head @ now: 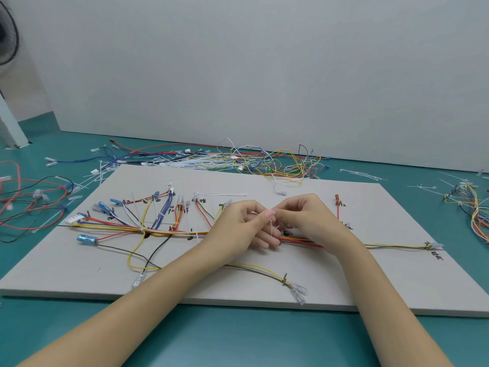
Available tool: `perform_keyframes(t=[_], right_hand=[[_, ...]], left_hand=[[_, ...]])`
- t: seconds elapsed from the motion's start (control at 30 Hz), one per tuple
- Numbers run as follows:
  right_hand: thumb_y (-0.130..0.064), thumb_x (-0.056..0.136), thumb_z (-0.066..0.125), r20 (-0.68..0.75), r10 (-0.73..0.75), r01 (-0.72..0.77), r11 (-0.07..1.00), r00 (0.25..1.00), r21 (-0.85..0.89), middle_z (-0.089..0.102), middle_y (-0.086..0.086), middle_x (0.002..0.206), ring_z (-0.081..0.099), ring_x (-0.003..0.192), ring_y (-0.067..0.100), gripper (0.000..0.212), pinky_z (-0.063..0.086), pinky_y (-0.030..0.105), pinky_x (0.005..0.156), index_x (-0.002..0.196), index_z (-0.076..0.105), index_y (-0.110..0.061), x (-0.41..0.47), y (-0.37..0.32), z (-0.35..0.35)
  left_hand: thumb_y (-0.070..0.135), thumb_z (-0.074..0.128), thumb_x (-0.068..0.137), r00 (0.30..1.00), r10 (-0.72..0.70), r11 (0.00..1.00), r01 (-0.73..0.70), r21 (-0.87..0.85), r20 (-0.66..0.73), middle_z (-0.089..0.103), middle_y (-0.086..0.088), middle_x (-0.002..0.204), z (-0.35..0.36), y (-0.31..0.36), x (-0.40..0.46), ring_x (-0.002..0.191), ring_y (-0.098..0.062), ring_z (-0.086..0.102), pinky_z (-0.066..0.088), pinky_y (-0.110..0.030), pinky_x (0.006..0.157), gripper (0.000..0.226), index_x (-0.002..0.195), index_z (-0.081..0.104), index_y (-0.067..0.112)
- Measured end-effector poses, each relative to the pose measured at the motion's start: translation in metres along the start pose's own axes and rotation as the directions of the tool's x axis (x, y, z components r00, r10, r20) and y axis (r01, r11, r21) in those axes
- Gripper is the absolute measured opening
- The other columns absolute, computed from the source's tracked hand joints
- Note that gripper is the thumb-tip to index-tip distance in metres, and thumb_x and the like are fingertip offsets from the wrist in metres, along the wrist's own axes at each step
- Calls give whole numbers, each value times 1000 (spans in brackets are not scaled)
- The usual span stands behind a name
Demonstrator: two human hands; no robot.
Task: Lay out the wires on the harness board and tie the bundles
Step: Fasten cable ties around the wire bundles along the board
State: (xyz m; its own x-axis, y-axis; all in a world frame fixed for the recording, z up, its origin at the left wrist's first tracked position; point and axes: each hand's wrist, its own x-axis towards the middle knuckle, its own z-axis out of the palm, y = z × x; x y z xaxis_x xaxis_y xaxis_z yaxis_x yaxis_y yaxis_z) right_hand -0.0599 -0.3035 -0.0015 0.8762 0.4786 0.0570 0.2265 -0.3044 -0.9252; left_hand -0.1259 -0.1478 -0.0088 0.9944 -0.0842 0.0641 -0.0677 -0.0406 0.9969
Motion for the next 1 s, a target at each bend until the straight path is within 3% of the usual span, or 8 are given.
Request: perform_keyframes(t=[0.2, 0.37, 0.53, 0.63, 0.73, 0.8, 0.9, 1.0], right_hand=[[-11, 91, 63, 27, 57, -58, 997, 998, 53, 61, -2, 52, 43, 44, 5, 17, 32, 13, 44, 83, 71, 2, -2, -3, -1], [-10, 94, 60, 36, 99, -101, 992, 994, 80, 54, -3, 47, 40, 41, 4, 19, 32, 12, 41, 79, 69, -1, -1, -4, -1], [-6, 94, 58, 42, 86, -90, 992, 995, 90, 60, 1, 54, 41, 40, 1, 21, 33, 10, 41, 85, 67, 10, -1, -5, -1], [-9, 94, 59, 62, 114, -119, 989, 992, 89, 66, 11, 70, 51, 45, 2, 21, 34, 10, 43, 92, 67, 10, -2, -6, -1], [-15, 93, 62, 70, 132, -136, 989, 989, 51, 69, 8, 74, 60, 64, 10, 19, 39, 17, 55, 85, 71, -1, -3, -5, 0], [-16, 93, 62, 67, 132, -134, 990, 989, 31, 69, 0, 68, 56, 60, 7, 19, 37, 18, 54, 79, 71, -6, -3, -6, 0], [-15, 94, 61, 58, 124, -127, 991, 991, 38, 68, -2, 63, 50, 49, 1, 20, 34, 12, 46, 80, 70, -4, -3, -9, 0], [-14, 94, 60, 67, 127, -131, 989, 990, 66, 68, 4, 67, 52, 56, 7, 20, 40, 14, 54, 79, 70, -5, -4, -12, 1]], left_hand=[[-3, 57, 91, 998, -55, 998, 55, -18, 29, 72, -16, 79, -4, 0, -4, 69, -22, 72, 58, -26, 64, 11, 92, 68, -2], [-24, 49, 80, 996, -80, 997, 81, -14, 38, 73, -17, 82, -5, 0, -4, 69, -20, 72, 59, -24, 66, 36, 103, 67, -4], [-5, 63, 88, 1000, -29, 999, 29, -31, -7, 74, -16, 81, -4, -2, -4, 70, -22, 73, 57, -23, 59, 15, 99, 66, 6], [3, 63, 90, 988, 58, 997, -51, 54, -141, 74, -11, 75, -6, -6, -3, 58, -20, 69, 47, -22, 46, 13, 98, 59, 13], [9, 65, 90, 956, 208, 952, -149, 268, -207, 74, 1, 72, -6, -10, -4, 53, -11, 58, 44, -18, 53, 20, 96, 50, 21], [11, 67, 89, 944, 269, 915, -188, 358, -190, 74, 6, 71, -3, -10, -6, 56, -6, 54, 40, -14, 59, 25, 92, 46, 24], [10, 69, 87, 949, 263, 913, -188, 361, -171, 74, 7, 70, -1, -8, -6, 56, 2, 52, 36, -9, 59, 26, 86, 46, 23], [8, 68, 87, 963, 234, 916, -173, 361, -132, 73, 4, 70, -1, -8, -5, 52, 1, 51, 35, -10, 57, 27, 84, 44, 21]])
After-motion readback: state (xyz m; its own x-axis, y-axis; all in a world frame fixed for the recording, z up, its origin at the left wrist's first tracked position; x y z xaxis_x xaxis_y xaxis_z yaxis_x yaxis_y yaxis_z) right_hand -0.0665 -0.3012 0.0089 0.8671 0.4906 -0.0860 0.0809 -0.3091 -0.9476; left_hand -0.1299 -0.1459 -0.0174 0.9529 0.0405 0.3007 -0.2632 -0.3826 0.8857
